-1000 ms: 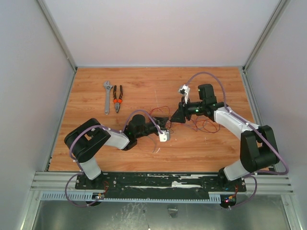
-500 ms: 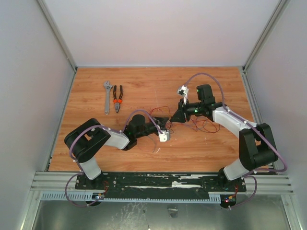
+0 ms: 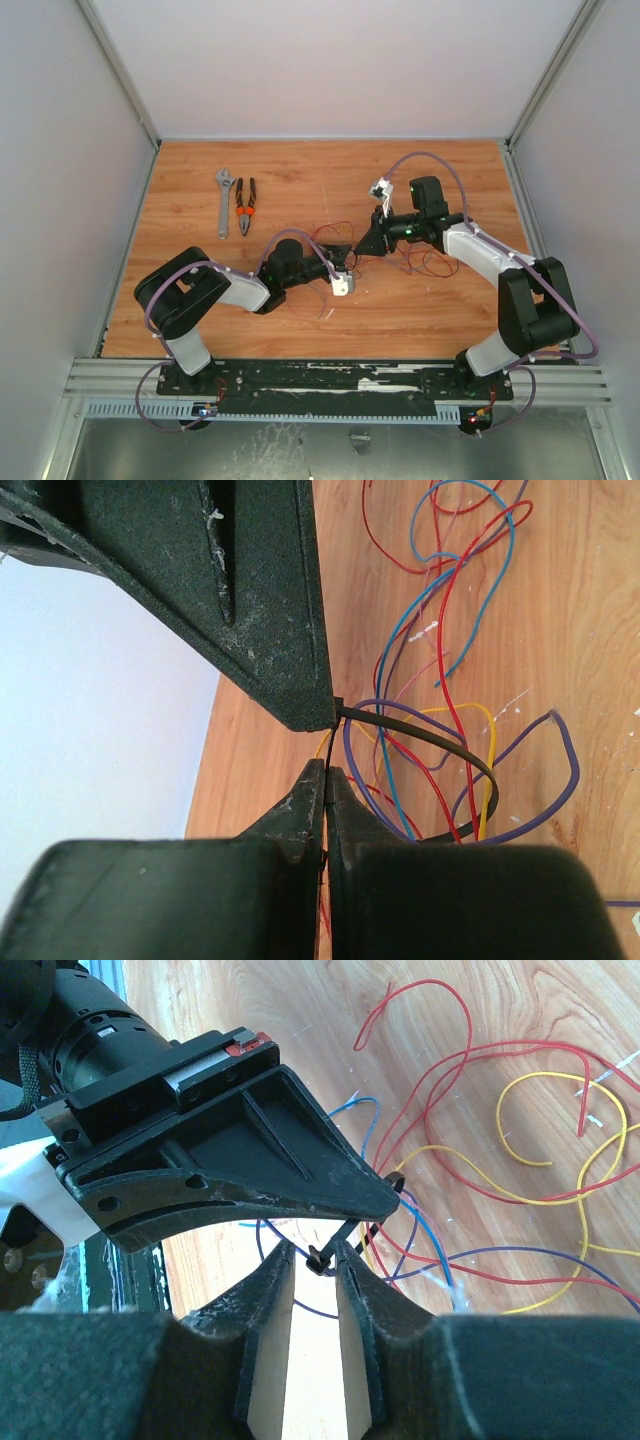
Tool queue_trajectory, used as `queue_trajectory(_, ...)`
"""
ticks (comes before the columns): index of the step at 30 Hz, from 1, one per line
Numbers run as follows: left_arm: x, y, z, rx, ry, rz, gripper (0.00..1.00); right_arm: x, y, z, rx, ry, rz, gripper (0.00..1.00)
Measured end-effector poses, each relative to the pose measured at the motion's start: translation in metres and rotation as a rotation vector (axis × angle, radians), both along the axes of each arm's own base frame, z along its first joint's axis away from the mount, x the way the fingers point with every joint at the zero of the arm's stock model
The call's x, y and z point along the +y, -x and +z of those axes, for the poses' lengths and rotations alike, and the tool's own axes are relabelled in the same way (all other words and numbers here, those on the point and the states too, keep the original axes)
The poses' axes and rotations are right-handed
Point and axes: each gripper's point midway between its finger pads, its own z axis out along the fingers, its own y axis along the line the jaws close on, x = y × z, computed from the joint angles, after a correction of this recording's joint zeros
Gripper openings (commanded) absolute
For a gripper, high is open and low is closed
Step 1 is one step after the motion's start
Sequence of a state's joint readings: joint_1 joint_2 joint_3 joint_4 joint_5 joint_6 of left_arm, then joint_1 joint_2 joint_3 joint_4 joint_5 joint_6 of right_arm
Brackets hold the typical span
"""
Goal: Zip-tie the wires
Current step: Tie the cable at the center of the board.
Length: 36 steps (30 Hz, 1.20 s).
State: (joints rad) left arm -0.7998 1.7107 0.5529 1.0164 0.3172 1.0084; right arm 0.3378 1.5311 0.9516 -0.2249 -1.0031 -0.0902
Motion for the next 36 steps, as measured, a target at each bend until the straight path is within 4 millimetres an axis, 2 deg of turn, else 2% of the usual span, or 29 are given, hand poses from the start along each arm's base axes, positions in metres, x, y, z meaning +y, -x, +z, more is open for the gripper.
queue_trajectory(15, 0.000, 0.000, -0.002, 0.007, -0.001, -0.002, 0.00, 0.002, -0.002, 0.004, -0.006, -0.015, 0.000, 0.22)
queue_trajectory(18, -0.001, 0.000, -0.002, 0.004, 0.002, -0.002, 0.00, 0.002, -0.002, 0.004, -0.006, -0.015, 0.000, 0.17)
queue_trajectory(23, 0.000, 0.001, -0.002, 0.007, 0.003, -0.002, 0.00, 0.002, -0.002, 0.003, -0.008, -0.014, 0.000, 0.00)
queue_trajectory(31, 0.000, 0.002, -0.002, 0.006, 0.005, -0.006, 0.00, 0.002, -0.003, 0.005, -0.007, -0.014, -0.003, 0.00)
queue_trajectory(36, -0.001, 0.002, 0.002, -0.018, 0.014, -0.010, 0.00, 0.005, -0.017, 0.023, -0.043, -0.019, -0.027, 0.00)
